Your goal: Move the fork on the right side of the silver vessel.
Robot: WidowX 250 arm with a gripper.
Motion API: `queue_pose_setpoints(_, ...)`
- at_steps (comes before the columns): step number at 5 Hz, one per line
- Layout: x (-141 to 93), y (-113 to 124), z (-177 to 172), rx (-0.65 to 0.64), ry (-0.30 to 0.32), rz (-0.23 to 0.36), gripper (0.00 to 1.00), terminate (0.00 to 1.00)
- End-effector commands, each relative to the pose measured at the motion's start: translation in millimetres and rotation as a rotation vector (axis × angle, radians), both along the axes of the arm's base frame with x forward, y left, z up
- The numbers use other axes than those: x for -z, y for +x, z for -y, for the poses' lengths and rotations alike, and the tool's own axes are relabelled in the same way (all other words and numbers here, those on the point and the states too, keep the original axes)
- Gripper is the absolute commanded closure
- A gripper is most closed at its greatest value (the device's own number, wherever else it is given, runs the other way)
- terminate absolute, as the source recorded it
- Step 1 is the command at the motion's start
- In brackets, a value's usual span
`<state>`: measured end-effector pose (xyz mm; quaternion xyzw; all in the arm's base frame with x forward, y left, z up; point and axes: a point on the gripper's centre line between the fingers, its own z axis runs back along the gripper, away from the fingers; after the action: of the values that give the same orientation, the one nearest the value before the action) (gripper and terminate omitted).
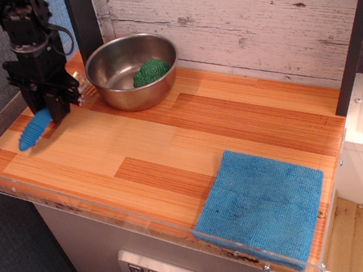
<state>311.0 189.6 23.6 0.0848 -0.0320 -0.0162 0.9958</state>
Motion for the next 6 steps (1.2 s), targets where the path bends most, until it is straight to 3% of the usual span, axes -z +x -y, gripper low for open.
queue_pose_setpoints(1, -15, -10, -9, -0.055, -0.018, 0.047, 0.0, 0.0)
queue_pose_setpoints(2, -28, -21, -10, -0.069, -0.006, 0.069, 0.0, 0.0)
queue_pose_setpoints(4, -107, -46, 24, -0.059, -0.045, 0.118, 0.0, 0.0)
queue_pose_setpoints(5, -124, -48, 63, -0.056, -0.082, 0.103, 0.0, 0.0)
queue_pose_setpoints(6, -113, -47, 111, -0.019, -0.144, 0.054, 0.0, 0.0)
